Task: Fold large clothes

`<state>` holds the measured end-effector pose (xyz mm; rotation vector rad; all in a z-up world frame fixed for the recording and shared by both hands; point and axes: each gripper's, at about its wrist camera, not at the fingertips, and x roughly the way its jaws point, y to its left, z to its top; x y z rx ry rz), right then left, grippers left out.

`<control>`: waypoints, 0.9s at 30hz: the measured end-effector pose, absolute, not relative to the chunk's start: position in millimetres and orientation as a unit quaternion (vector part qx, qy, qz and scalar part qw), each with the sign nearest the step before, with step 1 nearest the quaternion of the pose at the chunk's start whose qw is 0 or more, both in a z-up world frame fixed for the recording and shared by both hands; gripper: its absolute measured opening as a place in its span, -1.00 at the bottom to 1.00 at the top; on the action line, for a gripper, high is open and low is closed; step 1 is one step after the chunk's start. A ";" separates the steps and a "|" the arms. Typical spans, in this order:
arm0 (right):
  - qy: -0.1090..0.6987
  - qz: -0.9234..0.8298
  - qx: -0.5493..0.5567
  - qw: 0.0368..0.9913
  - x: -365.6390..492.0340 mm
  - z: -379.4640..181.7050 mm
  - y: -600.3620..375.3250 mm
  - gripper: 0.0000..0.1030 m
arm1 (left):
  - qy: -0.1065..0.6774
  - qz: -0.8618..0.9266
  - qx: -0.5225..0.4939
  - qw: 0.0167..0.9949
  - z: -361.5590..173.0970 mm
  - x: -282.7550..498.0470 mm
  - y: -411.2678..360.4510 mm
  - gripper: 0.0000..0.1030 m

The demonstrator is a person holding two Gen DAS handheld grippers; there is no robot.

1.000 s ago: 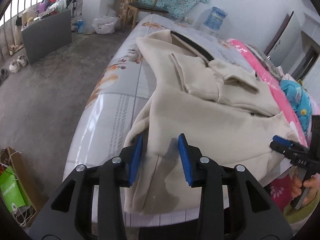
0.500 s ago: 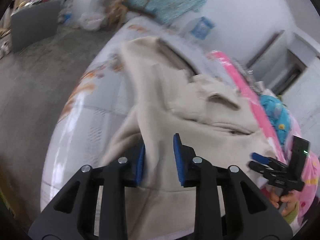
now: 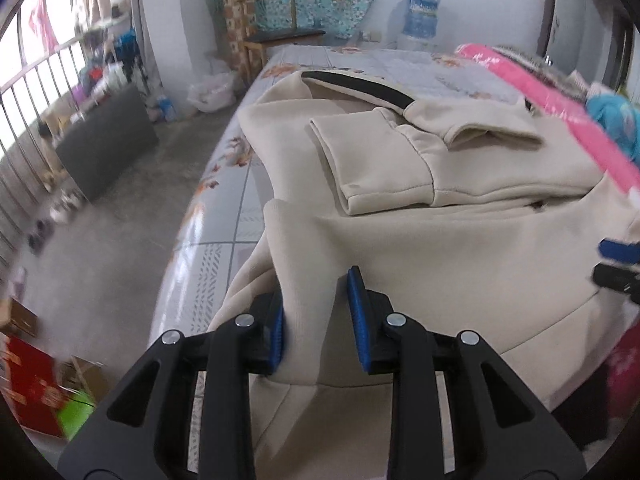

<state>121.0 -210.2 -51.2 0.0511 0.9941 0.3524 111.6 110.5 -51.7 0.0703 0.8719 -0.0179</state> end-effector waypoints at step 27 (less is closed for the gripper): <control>0.435 0.024 0.077 0.897 165.4 -34.5 -358.2 -0.24 | 0.413 0.029 0.103 0.904 -53.6 110.2 91.0 -0.50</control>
